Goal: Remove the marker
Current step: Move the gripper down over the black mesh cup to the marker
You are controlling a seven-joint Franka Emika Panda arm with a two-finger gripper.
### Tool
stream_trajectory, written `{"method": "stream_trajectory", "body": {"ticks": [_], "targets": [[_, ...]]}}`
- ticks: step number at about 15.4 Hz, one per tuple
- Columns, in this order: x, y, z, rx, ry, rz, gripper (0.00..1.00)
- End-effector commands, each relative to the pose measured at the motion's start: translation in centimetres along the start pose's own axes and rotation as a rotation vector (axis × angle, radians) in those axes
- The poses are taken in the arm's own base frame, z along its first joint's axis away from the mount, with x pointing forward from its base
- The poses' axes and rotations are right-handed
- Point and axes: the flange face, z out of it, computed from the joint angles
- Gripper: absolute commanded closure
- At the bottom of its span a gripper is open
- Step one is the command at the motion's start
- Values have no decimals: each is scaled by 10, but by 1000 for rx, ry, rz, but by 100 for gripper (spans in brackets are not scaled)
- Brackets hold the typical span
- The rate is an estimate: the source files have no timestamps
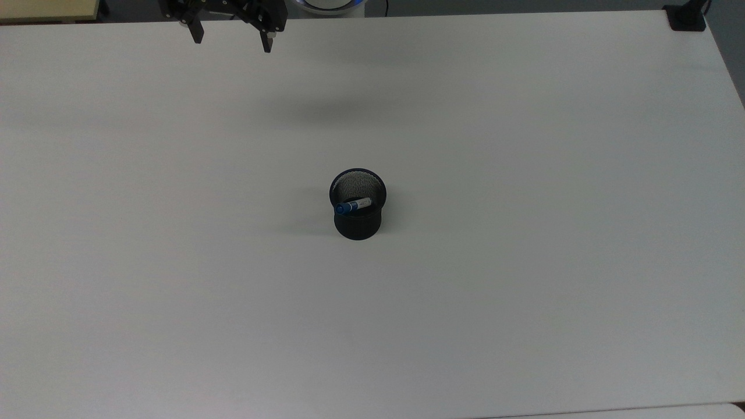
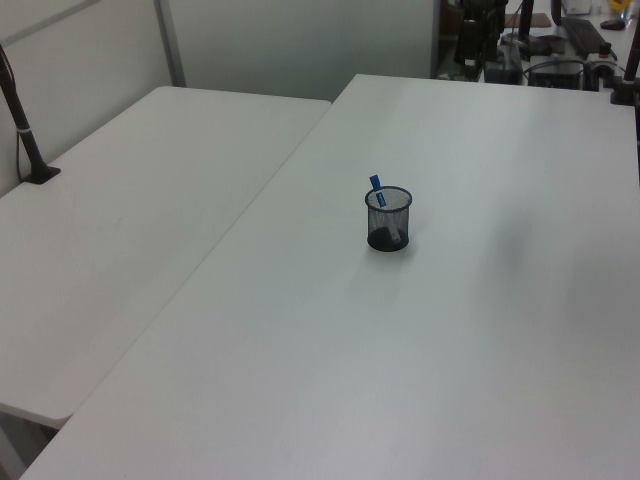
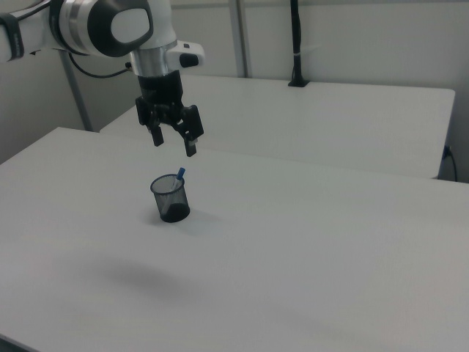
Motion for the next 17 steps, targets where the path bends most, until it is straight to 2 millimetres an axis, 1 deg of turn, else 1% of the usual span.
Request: {"method": "stream_trajectory", "body": {"ticks": [1, 2, 5, 9, 10, 11, 13, 14, 17], "targets": [[-3, -2, 1, 13, 0, -2, 0], [-2, -2, 1, 13, 1, -2, 0], [6, -4, 12, 20, -12, -2, 0], [18, -6, 15, 58, 44, 7, 0], [21, -7, 16, 64, 61, 7, 0], [29, -10, 25, 73, 70, 9, 0], [40, -16, 30, 120, 110, 19, 0], [45, -20, 29, 139, 140, 24, 0], [62, -53, 38, 156, 186, 15, 0]]}}
